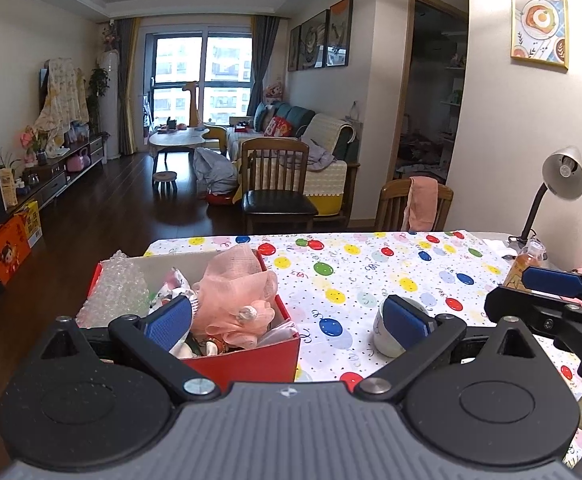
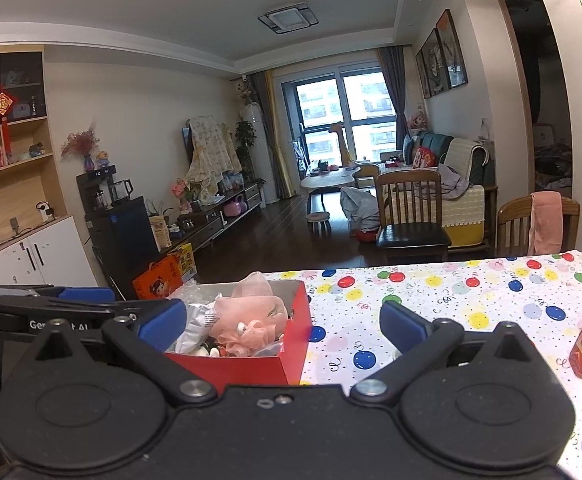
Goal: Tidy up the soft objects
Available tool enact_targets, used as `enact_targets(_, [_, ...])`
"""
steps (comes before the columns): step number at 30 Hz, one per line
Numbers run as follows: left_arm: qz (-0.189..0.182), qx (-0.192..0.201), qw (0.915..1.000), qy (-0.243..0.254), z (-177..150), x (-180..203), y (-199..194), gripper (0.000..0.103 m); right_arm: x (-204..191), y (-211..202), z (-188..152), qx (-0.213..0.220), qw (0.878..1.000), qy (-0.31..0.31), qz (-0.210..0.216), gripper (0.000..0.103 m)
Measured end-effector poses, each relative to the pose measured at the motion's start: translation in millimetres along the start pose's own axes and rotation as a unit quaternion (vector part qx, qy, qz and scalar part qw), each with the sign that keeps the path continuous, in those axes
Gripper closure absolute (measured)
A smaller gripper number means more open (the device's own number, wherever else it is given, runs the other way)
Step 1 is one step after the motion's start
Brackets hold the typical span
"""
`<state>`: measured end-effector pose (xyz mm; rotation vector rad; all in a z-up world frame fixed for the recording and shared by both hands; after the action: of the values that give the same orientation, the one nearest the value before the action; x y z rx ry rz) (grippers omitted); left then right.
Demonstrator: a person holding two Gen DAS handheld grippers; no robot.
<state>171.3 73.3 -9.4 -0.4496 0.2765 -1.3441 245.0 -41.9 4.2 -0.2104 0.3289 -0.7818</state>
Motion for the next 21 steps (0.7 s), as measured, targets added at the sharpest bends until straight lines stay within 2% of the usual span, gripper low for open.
enact_targets(21, [0.0,-0.006,0.9998,0.018,-1.4,0.2,-4.4,0.001,4.2,-1.0,-5.6,0.006,0.999,0.018,-0.027,0.0])
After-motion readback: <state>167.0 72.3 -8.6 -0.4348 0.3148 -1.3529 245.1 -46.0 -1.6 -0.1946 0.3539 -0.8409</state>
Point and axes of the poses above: each gripper's, at about its wrist camera, not at the fingertips, and y roughly the way its jaws point, x to its right, z to its top, the point moved 8 cm from there along y, roughly the way its jaws point
